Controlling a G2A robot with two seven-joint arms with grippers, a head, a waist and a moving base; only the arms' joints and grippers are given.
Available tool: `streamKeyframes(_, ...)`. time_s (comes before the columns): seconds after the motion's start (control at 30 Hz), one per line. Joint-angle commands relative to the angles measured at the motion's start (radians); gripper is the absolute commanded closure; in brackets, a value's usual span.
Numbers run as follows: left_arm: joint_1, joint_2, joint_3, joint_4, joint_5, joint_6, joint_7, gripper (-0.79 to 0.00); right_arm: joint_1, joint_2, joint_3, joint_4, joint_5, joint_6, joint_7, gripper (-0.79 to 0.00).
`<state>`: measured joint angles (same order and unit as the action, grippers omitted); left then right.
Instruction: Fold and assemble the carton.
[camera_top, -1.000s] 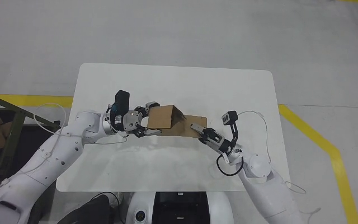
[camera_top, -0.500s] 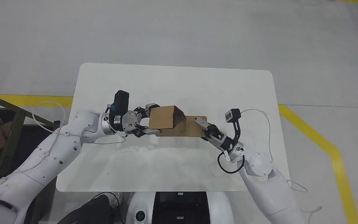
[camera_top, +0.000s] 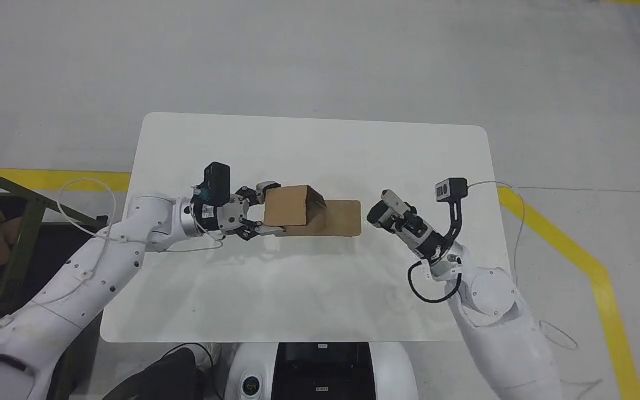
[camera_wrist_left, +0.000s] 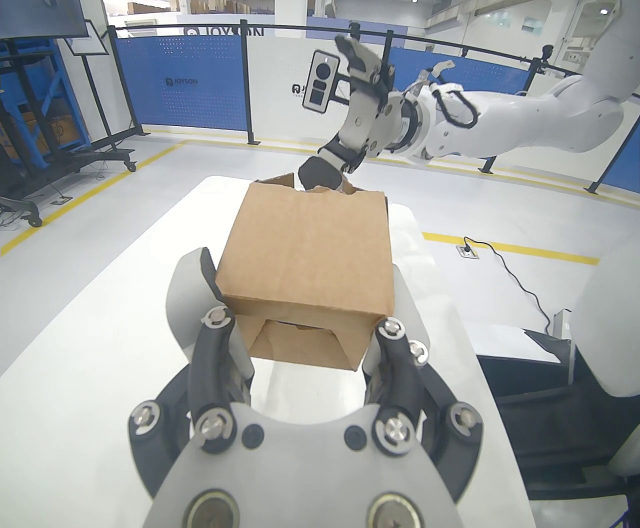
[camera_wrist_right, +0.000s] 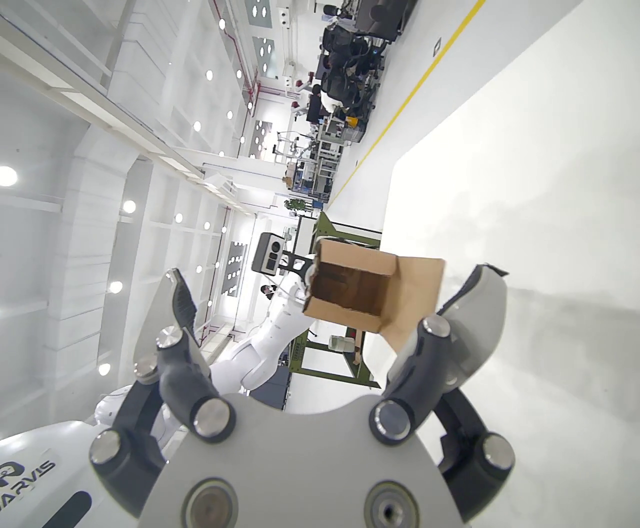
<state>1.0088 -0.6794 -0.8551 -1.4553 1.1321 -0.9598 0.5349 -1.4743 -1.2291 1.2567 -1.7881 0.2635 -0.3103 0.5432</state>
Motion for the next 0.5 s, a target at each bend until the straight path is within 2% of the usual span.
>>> streamKeyframes(0.0,0.002,-0.004,-0.003,0.002,0.019,0.008,0.01,-0.376,0.008,-0.003,-0.02,-0.003,0.023,-0.003,0.004,-0.785)
streamKeyframes(0.47,0.023,-0.027,-0.024,0.0,0.068,-0.001,0.041,-0.382,0.094,-0.044,-0.193,0.114,0.15,-0.077,-0.048,-0.785)
